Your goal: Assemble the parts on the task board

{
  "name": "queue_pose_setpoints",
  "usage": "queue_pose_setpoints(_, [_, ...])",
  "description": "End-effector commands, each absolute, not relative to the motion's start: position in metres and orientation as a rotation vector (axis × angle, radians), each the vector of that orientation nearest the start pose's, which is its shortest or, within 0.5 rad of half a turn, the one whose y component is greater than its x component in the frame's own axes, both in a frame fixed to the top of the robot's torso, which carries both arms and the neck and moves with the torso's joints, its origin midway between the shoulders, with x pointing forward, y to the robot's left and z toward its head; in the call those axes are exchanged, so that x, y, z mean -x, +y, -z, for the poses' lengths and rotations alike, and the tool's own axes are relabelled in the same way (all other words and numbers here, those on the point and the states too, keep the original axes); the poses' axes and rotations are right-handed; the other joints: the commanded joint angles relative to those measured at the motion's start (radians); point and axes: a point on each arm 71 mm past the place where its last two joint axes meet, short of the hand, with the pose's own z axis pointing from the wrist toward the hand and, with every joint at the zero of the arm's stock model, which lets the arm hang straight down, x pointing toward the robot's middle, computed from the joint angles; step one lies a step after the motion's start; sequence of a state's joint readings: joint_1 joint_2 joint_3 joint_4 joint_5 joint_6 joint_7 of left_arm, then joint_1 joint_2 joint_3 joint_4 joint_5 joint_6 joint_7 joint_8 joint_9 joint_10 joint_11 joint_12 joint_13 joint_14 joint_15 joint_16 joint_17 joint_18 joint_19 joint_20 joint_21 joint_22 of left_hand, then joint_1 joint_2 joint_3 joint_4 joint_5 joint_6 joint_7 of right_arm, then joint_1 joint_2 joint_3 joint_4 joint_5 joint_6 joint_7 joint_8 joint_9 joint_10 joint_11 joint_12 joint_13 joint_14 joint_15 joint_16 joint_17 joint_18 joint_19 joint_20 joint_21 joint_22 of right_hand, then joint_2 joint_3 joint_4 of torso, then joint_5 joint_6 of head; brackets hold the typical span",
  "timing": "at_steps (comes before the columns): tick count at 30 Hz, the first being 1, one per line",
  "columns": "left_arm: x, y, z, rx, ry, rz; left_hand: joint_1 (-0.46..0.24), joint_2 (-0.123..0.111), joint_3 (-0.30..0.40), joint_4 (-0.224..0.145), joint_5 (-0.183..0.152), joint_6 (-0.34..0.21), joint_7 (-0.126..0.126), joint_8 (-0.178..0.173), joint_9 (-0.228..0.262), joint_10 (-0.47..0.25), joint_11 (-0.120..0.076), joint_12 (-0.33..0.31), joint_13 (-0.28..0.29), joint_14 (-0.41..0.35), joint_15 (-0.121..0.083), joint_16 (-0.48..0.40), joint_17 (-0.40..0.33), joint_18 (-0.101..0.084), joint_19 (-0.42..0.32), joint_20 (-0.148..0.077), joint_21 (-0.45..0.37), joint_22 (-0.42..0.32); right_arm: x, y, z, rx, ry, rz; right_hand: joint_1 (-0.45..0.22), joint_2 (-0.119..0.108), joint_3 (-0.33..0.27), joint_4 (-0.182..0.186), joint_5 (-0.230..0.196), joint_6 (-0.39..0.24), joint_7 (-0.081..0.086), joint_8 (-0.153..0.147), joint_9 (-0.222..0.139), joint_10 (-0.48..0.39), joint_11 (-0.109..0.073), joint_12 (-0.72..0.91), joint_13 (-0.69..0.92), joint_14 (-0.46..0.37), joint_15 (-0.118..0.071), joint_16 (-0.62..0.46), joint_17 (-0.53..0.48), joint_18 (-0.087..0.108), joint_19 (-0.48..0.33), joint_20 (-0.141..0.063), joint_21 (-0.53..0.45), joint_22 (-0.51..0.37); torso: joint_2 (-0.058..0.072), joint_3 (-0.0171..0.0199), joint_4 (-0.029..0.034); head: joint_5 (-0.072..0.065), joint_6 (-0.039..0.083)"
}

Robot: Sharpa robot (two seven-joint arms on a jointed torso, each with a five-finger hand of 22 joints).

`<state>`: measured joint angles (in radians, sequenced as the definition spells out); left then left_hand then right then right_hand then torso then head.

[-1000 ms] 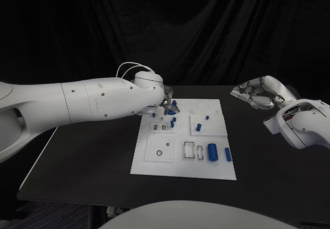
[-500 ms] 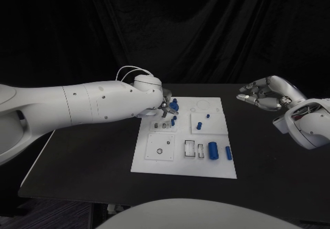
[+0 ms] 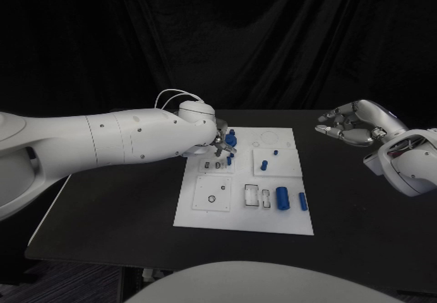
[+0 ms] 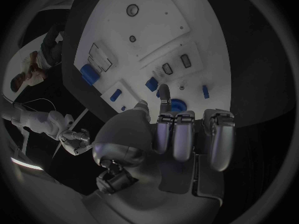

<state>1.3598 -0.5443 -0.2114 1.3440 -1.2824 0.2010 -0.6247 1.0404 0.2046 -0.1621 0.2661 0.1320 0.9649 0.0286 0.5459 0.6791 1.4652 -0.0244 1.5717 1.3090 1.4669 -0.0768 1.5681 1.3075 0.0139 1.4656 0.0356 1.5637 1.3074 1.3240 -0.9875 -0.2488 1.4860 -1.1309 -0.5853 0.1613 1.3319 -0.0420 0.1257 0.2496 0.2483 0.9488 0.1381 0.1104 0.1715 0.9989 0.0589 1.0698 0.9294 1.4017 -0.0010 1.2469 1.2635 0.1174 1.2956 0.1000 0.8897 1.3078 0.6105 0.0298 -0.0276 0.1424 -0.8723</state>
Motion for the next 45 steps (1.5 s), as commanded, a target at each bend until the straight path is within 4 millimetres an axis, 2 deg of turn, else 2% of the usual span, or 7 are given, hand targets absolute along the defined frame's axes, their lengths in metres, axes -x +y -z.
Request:
queue_pose_setpoints(1, [-0.512,0.129,0.213,-0.219,2.239,0.105,-0.009,-0.002,0.009,0.0,0.006,0.005,0.001,-0.007,0.003,0.106,-0.008,-0.001,0.262,0.104,-0.008,0.003,0.263,-0.004,0.079,-0.006,-0.007,0.226,-0.482,-0.289,0.179,-0.059,1.492,-0.68,0.014,0.003,0.008,-0.001,0.012,0.005,0.0,0.001,0.0,0.007,0.001,-0.006,-0.003,0.005,-0.005,0.003,-0.001,0.01,0.01,0.001,-0.001,0.062,0.0,0.0007,-0.0021,0.003,0.0])
queue_pose_setpoints(12, [-0.508,0.127,0.226,-0.221,2.257,0.125,-0.003,-0.012,0.03,-0.017,0.044,0.01,0.0,-0.038,0.024,0.106,-0.009,-0.001,0.262,0.104,-0.009,0.003,0.263,0.0,0.068,-0.007,-0.014,0.21,-0.483,-0.286,0.18,-0.058,1.497,-0.681,0.022,0.01,0.013,0.001,0.02,0.006,-0.001,0.001,0.0,0.009,0.001,-0.005,-0.003,0.005,-0.006,0.003,-0.003,0.01,0.011,0.001,-0.004,0.062,0.001,0.0029,0.0004,-0.004,0.0])
queue_pose_setpoints(15, [-0.507,0.127,0.228,-0.218,2.257,0.133,0.008,-0.021,0.048,-0.034,0.083,0.014,0.0,-0.06,0.035,0.106,-0.01,-0.001,0.262,0.104,-0.01,0.003,0.263,0.002,0.063,-0.008,-0.018,0.203,-0.483,-0.286,0.18,-0.058,1.497,-0.682,0.022,0.01,0.013,0.001,0.02,0.006,-0.001,0.001,0.0,0.009,0.001,-0.005,-0.003,0.005,-0.006,0.003,-0.003,0.01,0.011,0.001,-0.004,0.062,0.001,0.0033,-0.0011,-0.003,0.0])
queue_pose_setpoints(22, [-0.507,0.127,0.23,-0.211,2.252,0.147,0.017,-0.034,0.082,-0.057,0.135,0.012,0.002,-0.102,0.048,0.106,-0.009,-0.001,0.262,0.104,-0.009,0.003,0.263,0.005,0.056,-0.008,-0.024,0.191,-0.484,-0.285,0.18,-0.056,1.499,-0.683,0.028,0.016,0.018,0.003,0.03,0.006,0.0,0.0,0.0,0.009,0.001,-0.005,-0.006,0.006,-0.006,0.004,-0.003,0.01,0.012,0.0,-0.005,0.063,0.001,0.0034,-0.0018,0.002,0.0])
queue_pose_setpoints(29, [-0.507,0.126,0.231,-0.204,2.242,0.164,0.015,-0.038,0.098,-0.062,0.149,0.012,0.005,-0.125,0.048,0.106,-0.007,-0.001,0.262,0.104,-0.008,0.003,0.263,0.006,0.052,-0.007,-0.028,0.185,-0.484,-0.283,0.18,-0.053,1.5,-0.687,0.029,0.017,0.019,0.004,0.035,0.006,0.0,0.0,0.0,0.009,0.001,-0.005,-0.006,0.006,-0.006,0.004,-0.004,0.01,0.013,0.0,-0.005,0.063,0.001,0.0025,-0.0011,0.004,0.0])
queue_pose_setpoints(34, [-0.508,0.127,0.231,-0.197,2.235,0.171,0.016,-0.039,0.1,-0.063,0.151,0.012,0.005,-0.127,0.048,0.106,-0.007,-0.001,0.262,0.104,-0.008,0.003,0.263,0.006,0.051,-0.007,-0.028,0.184,-0.485,-0.283,0.181,-0.053,1.501,-0.686,0.03,0.018,0.02,0.005,0.038,0.006,0.0,0.0,0.0,0.01,0.001,-0.005,-0.006,0.006,-0.006,0.005,-0.004,0.01,0.013,0.0,-0.006,0.063,0.001,0.0025,-0.0001,0.0,0.0])
queue_pose_setpoints(45, [-0.509,0.126,0.232,-0.195,2.235,0.169,0.013,-0.039,0.108,-0.064,0.153,0.018,0.005,-0.134,0.05,0.106,-0.007,-0.001,0.262,0.104,-0.007,0.003,0.263,0.008,0.048,-0.006,-0.031,0.179,-0.485,-0.282,0.181,-0.053,1.507,-0.686,0.03,0.019,0.02,0.006,0.04,0.006,0.0,-0.001,0.0,0.009,0.001,-0.005,-0.007,0.007,-0.006,0.005,-0.003,0.01,0.013,0.0,-0.007,0.063,0.001,0.0021,-0.0005,0.003,0.0])
